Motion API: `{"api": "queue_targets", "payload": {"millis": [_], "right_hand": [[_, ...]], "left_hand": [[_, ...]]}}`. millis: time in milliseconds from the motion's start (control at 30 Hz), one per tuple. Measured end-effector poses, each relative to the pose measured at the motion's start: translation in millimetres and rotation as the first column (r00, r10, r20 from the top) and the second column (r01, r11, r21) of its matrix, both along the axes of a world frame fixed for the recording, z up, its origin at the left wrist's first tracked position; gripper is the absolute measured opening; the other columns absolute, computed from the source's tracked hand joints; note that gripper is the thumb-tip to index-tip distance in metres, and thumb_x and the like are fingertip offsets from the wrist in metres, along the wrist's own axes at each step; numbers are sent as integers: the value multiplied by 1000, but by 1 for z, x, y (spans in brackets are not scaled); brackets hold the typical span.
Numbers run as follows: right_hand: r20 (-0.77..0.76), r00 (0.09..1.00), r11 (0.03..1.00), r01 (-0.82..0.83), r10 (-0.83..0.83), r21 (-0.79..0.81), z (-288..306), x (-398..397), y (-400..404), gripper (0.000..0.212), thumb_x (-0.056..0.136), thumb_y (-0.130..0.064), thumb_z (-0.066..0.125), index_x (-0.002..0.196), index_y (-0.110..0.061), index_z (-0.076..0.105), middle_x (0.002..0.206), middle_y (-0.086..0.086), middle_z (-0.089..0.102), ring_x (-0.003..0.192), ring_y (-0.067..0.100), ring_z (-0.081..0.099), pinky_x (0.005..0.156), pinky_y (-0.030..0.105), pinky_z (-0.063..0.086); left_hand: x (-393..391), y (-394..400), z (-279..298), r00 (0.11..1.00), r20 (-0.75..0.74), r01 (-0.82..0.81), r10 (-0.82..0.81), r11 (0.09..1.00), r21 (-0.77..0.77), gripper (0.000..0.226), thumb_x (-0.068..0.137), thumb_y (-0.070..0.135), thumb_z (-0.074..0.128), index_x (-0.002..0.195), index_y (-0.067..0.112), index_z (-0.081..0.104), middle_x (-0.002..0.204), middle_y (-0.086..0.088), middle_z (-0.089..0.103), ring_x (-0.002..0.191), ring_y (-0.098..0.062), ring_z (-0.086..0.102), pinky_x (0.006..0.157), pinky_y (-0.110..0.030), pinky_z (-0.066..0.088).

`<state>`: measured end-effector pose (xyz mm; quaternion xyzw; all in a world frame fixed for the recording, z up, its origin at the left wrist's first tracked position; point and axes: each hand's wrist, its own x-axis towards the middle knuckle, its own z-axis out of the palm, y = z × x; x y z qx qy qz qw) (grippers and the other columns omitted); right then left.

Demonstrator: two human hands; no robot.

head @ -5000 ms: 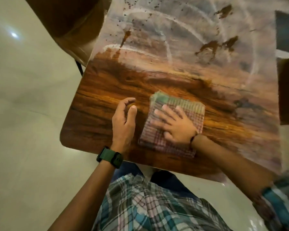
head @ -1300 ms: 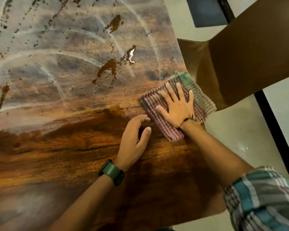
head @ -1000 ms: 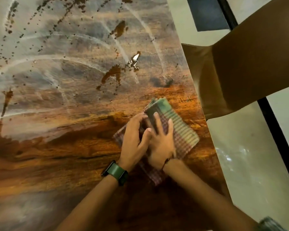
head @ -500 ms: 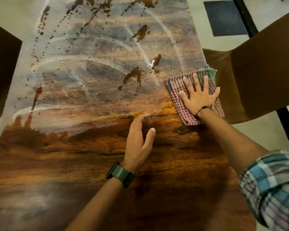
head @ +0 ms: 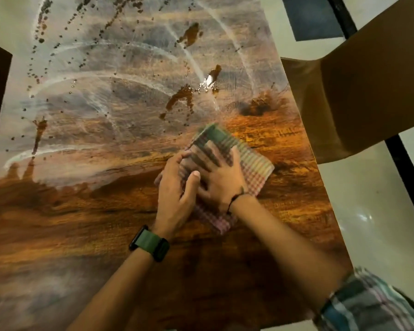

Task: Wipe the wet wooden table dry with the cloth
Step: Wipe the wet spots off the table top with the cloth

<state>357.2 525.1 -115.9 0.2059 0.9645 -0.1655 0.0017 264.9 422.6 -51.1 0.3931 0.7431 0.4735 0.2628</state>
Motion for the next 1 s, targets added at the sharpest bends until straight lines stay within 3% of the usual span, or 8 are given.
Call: {"api": "queue_targets", "payload": {"millis": [67, 167, 333, 533, 600, 733, 867, 1000], "right_hand": [[-58, 980, 956, 169, -188, -239, -1, 11, 56, 66, 86, -70, 14, 146, -43, 8, 159, -5, 1, 145, 27, -8, 105, 65, -12], [142, 816, 826, 563, -560, 24, 4, 30, 100, 62, 87, -71, 10, 145, -48, 2, 159, -10, -2, 145, 23, -10, 106, 68, -8], [177, 755, 775, 618, -632, 131, 4, 91, 20, 64, 85, -66, 4, 145, -44, 4, 159, -5, 6, 145, 29, 2, 103, 72, 0], [266, 755, 801, 564, -599, 204, 14, 151, -71, 70, 90, -64, 12, 136, -27, 49, 145, 9, 43, 134, 42, 34, 88, 81, 19], [249, 771, 811, 557, -586, 180, 17, 137, -47, 71, 89, -65, 7, 140, -29, 40, 149, 8, 36, 136, 41, 29, 90, 81, 15], [183, 741, 763, 621, -647, 180, 2, 82, 60, 63, 83, -70, 0, 141, -48, -8, 159, -7, -4, 145, 28, -8, 103, 72, -3], [170, 718, 738, 663, -675, 129, -1, 19, 161, 61, 89, -69, 13, 145, -48, 2, 158, -9, -7, 144, 26, -14, 104, 70, -6], [180, 737, 759, 631, -652, 164, -2, 11, 153, 61, 91, -67, 11, 146, -44, -2, 159, -6, -8, 144, 27, -14, 105, 68, -8]], "left_hand": [[-2, -3, 0, 1000, 16, -11, 11, 1000, -5, 45, 89, 33, 42, 131, 15, 42, 131, 4, 46, 120, -6, 43, 97, -25, 36], [5, -2, -1, 999, 43, -8, 10, 1000, -28, 47, 89, 36, 41, 132, 17, 41, 134, 7, 43, 124, -1, 37, 103, -26, 32], [23, 4, -1, 996, 70, 54, -52, 998, -24, 48, 89, 38, 41, 133, 17, 40, 132, 10, 42, 123, 1, 36, 103, -25, 31], [32, 7, -4, 994, 102, 51, -48, 998, -26, 47, 88, 37, 41, 132, 19, 41, 133, 10, 42, 125, -2, 37, 103, -21, 30], [33, 8, -8, 993, 102, 64, -61, 998, -22, 44, 88, 36, 41, 130, 23, 40, 130, 15, 41, 121, 8, 36, 101, -11, 28], [32, 10, -19, 993, 91, 79, -78, 997, -10, 40, 88, 38, 43, 127, 30, 38, 126, 26, 40, 119, 17, 35, 97, -2, 27], [32, 14, -25, 993, 79, 93, -93, 996, 3, 42, 85, 49, 39, 125, 35, 38, 125, 29, 40, 120, 16, 35, 95, -1, 28], [27, 21, -23, 994, 59, 93, -95, 995, 28, 39, 87, 48, 38, 124, 38, 37, 125, 30, 39, 118, 17, 35, 95, 0, 26]]}}
